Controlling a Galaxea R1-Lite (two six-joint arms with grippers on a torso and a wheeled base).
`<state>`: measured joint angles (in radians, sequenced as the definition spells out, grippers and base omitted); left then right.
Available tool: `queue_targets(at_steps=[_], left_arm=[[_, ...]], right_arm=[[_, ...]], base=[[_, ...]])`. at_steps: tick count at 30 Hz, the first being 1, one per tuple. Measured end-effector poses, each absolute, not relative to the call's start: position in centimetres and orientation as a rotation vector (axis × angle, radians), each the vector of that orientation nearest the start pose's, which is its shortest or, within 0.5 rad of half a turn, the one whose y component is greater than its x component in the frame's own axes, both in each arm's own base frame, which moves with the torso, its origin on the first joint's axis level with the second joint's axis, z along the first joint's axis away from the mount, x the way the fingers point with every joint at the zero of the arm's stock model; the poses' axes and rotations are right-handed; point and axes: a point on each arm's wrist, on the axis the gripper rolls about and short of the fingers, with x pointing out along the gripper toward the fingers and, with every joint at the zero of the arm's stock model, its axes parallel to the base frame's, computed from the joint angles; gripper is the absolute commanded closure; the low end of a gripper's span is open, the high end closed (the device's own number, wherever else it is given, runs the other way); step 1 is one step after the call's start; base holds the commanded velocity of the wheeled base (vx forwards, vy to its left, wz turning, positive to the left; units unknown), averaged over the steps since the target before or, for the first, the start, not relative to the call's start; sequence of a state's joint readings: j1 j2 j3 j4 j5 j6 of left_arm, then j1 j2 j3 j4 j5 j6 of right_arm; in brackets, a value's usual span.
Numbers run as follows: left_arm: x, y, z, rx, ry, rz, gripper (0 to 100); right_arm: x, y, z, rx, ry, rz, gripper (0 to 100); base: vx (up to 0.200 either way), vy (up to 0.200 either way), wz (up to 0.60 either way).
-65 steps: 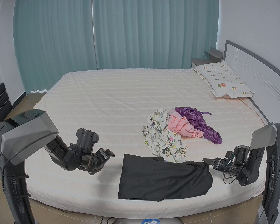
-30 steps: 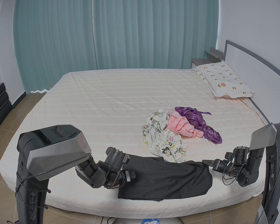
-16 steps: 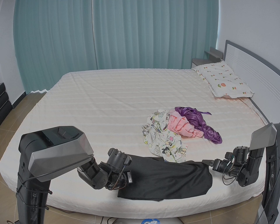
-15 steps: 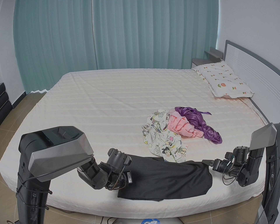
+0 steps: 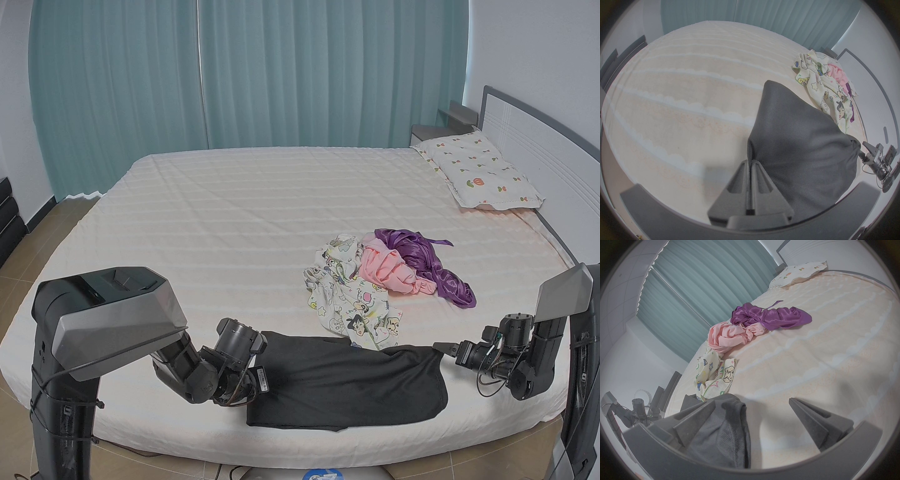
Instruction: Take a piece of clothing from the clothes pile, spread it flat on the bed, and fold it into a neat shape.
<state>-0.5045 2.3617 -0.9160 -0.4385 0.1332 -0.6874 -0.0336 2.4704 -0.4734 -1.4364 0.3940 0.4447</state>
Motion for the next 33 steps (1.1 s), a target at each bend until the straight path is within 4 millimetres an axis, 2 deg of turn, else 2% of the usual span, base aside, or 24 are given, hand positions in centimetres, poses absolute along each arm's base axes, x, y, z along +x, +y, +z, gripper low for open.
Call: queue_targets(at_steps=[16,17,28,33], left_arm=[[31.5,-14.9,-3.6,-0.333,1.039,0.074,100],[31.6,-14.8,-3.6,-0.335,1.038,0.077,0],[31.8,-14.4,-3.5,-0.379,1.034,0.100,0],[31.8,-13.4,-2.2,-0.430,1.012,0.117,0]], right_arm=[[31.7,-0.2,-5.7,0.548,0.622,0.225,0],[31.7,-0.2,-5.7,0.548,0.622,0.225,0],[31.8,-0.4,-5.2,0.548,0.604,0.223,0],[32.0,-0.4,-3.8,0.541,0.565,0.231,0]], base=[[0.000,0.000,0.00],[0.000,0.000,0.00],[0.000,0.000,0.00],[0.000,0.000,0.00]])
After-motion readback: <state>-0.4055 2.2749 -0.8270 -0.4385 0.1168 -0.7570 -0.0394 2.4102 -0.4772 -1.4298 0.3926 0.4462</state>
